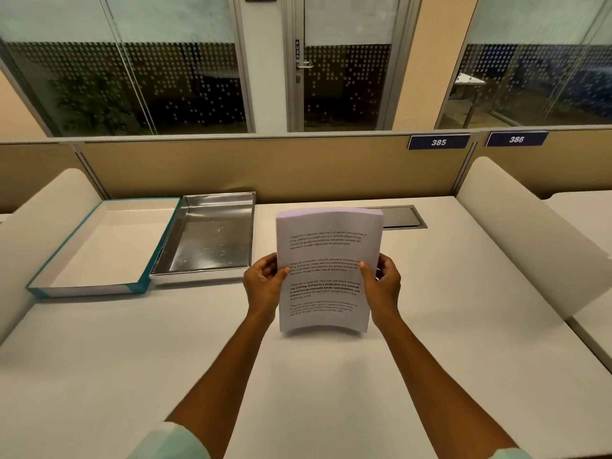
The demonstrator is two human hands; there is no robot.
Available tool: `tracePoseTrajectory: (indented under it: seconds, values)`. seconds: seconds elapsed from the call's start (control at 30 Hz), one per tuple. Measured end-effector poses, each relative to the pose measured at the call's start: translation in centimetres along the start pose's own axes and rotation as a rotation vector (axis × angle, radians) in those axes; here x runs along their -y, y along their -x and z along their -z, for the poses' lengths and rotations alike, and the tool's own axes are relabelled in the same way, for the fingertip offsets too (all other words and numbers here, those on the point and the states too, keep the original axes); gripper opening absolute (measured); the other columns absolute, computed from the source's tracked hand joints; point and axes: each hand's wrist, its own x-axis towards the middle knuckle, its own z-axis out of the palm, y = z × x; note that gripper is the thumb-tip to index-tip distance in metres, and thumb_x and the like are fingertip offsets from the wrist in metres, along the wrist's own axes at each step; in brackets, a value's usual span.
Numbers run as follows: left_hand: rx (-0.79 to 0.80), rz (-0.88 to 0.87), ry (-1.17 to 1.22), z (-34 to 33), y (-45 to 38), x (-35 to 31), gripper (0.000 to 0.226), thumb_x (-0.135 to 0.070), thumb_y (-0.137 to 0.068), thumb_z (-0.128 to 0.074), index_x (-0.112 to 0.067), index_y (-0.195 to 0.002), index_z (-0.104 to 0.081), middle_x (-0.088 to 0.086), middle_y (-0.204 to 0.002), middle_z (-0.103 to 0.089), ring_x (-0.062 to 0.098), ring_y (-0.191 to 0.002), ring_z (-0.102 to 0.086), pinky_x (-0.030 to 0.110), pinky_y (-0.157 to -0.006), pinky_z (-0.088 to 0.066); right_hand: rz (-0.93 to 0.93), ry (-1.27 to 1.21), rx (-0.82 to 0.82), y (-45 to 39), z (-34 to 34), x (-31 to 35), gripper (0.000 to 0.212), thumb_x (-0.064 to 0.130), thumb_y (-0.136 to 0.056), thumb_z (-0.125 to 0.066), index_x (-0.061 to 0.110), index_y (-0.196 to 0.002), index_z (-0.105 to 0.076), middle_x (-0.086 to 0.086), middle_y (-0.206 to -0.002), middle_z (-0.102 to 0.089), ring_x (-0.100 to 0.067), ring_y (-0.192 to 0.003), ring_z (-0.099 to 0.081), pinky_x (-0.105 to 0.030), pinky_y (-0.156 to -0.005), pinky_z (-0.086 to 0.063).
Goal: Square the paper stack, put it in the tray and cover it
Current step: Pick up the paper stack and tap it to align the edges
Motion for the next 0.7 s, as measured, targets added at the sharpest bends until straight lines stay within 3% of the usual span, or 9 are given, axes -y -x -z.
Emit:
tracePoseTrajectory:
  seconds: [0.2,0.3,0.47,0.57,0.7]
  values:
    - [-0.064,-0.005,-0.011,0.2,1.2,1.3,0.038,0.002,-0.080,-0.070,-0.006,-0.117,-0.063,0.008,-0.109,-0.071,0.020,-0.095,-0.069,0.040,-0.089,-0.057,0.050,0.000,0.038,1.3,0.6,-1.3,0.028,0.030,-0.091,-0.064,0.033,-0.115,-0.051,0.018,-0.102,-0.062,-0.009,-0.090,-0.064,-0.020,-0.070,-0.055]
    - [-0.049,-0.037,-0.032,0.0,1.4,1.2,0.035,-0.001,-0.085,-0.067,-0.005,-0.119,-0.061,0.010,-0.111,-0.070,0.022,-0.098,-0.069,0.041,-0.089,-0.057,0.064,0.030,0.055,1.2,0.8,-1.4,0.028,0.030,-0.090,-0.064,0.033,-0.114,-0.050,0.015,-0.103,-0.062,-0.010,-0.091,-0.064,-0.019,-0.070,-0.054]
    - [0.018,-0.043,-0.027,-1.2,1.4,-0.3,0.043,-0.032,-0.087,-0.065,-0.015,-0.125,-0.054,0.010,-0.113,-0.066,0.026,-0.097,-0.067,0.039,-0.078,-0.060,0.066,0.022,0.097,1.0,1.1,-0.8,0.034,0.030,-0.087,-0.065,0.026,-0.116,-0.049,0.007,-0.106,-0.063,-0.015,-0.093,-0.065,-0.030,-0.076,-0.059]
    - [0.008,-0.031,0.020,-2.4,1.0,-1.9,0.051,-0.053,-0.080,-0.058,-0.018,-0.116,-0.056,0.009,-0.106,-0.067,0.023,-0.091,-0.067,0.034,-0.072,-0.059,0.085,-0.043,0.108,1.0,0.9,1.0,0.040,0.044,-0.082,-0.053,0.025,-0.116,-0.048,0.008,-0.102,-0.063,-0.014,-0.090,-0.064,-0.024,-0.068,-0.055]
    - [-0.112,0.003,0.034,-3.5,0.1,-3.6,0.052,-0.067,-0.081,-0.047,-0.018,-0.096,-0.058,0.005,-0.087,-0.066,0.018,-0.077,-0.065,0.023,-0.058,-0.050,0.091,-0.093,0.048,0.6,0.1,3.9,0.051,0.060,-0.084,-0.040,0.019,-0.113,-0.048,0.004,-0.094,-0.063,-0.012,-0.081,-0.065,-0.016,-0.059,-0.050]
